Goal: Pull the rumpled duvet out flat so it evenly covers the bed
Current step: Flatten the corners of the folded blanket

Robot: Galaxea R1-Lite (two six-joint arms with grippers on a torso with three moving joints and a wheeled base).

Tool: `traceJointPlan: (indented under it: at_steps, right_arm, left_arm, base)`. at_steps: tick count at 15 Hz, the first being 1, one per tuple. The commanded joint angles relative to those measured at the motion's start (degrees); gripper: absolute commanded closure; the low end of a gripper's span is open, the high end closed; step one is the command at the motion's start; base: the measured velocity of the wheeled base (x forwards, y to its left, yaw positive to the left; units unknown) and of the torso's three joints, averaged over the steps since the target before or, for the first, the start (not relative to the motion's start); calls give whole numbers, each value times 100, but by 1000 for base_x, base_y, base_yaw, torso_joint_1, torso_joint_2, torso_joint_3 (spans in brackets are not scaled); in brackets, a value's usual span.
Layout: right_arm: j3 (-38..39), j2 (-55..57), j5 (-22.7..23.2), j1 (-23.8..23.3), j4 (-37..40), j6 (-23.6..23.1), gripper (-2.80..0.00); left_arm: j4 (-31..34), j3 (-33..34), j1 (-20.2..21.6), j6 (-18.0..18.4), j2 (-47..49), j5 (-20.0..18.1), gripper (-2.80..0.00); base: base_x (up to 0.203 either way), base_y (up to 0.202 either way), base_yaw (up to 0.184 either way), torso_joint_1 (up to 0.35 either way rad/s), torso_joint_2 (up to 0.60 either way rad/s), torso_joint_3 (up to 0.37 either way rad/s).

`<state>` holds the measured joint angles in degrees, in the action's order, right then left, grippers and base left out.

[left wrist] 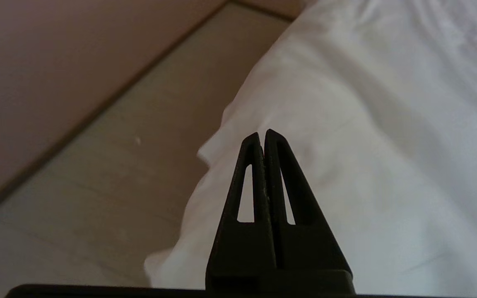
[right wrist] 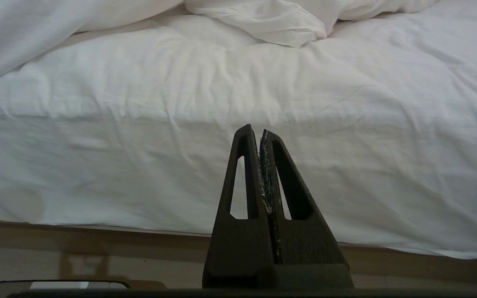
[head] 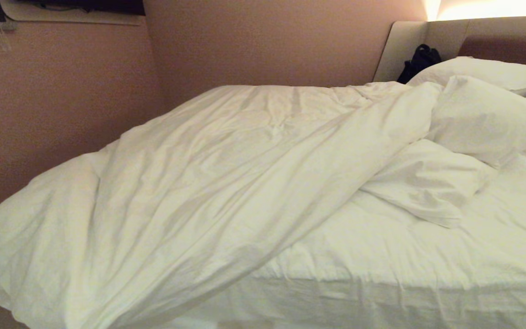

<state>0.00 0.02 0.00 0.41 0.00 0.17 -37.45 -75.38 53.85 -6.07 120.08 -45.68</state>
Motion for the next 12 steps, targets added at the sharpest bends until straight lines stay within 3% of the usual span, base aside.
traceJointPlan:
  at_steps: [1, 3, 4, 6, 9, 12]
  right_arm:
    - [0, -2, 0, 2, 0, 1, 0]
    - [0, -2, 0, 2, 0, 1, 0]
    - [0, -2, 0, 2, 0, 1, 0]
    - [0, -2, 0, 2, 0, 1, 0]
    - [0, -2, 0, 2, 0, 1, 0]
    - [0, -2, 0, 2, 0, 1, 0]
  left_arm:
    - [-103, -79, 130, -2, 588, -118, 0]
    - [-446, -143, 260, -5, 972, -384, 0]
    - [-710, -142, 350, -30, 1087, -711, 0]
    - [-755, -152, 407, -170, 1158, -1086, 0]
    - [-745, -171, 398, -783, 1275, -1433, 0]
    - [-747, -167, 402, -1457, 1412, -2314, 0]
  base:
    - [0, 0, 0, 0, 0, 0]
    - [0, 0, 0, 0, 0, 0]
    - [0, 0, 0, 0, 0, 0]
    - [0, 0, 0, 0, 0, 0]
    - [0, 0, 0, 0, 0, 0]
    - [0, 0, 0, 0, 0, 0]
